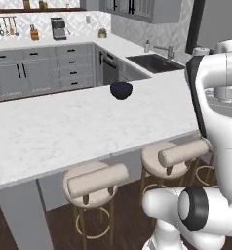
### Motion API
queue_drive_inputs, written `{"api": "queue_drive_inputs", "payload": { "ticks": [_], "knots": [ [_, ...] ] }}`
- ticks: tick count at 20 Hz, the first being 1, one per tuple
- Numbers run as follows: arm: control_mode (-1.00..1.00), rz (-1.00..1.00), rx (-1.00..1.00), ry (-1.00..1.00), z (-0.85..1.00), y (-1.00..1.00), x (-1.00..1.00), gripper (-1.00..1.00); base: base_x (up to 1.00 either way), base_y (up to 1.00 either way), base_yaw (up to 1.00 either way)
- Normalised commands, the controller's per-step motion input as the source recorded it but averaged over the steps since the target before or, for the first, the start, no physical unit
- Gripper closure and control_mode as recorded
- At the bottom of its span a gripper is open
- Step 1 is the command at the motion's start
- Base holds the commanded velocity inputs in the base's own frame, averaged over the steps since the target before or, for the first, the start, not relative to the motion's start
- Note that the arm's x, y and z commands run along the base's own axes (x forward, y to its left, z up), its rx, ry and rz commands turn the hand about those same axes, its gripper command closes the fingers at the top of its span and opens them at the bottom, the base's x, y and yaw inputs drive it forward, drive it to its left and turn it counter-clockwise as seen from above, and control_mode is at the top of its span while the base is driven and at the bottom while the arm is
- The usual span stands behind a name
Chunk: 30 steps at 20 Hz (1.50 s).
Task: Take a straw from the drawer in front and place it inside the glass cup on the dining counter.
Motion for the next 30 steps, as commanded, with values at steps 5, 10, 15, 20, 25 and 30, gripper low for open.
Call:
{"api": "queue_drive_inputs", "payload": {
  "ticks": [5, 10, 15, 20, 25, 30],
  "knots": [
    [1.0, 0.0, 0.0, 0.0, 0.0, 0.0, 0.0, 1.0, 0.0, -1.0, 0.32],
    [1.0, 0.0, 0.0, 0.0, 0.0, 0.0, 0.0, 1.0, 0.0, -1.0, 0.35],
    [1.0, 0.0, 0.0, 0.0, 0.0, 0.0, 0.0, 1.0, 0.0, -1.0, 0.36],
    [1.0, 0.0, 0.0, 0.0, 0.0, 0.0, 0.0, 1.0, 0.0, -1.0, 0.35],
    [1.0, 0.0, 0.0, 0.0, 0.0, 0.0, 0.0, 1.0, 0.33, -0.82, 0.21],
    [1.0, 0.0, 0.0, 0.0, 0.0, 0.0, 0.0, 1.0, 0.99, -0.15, 0.0]
  ]
}}
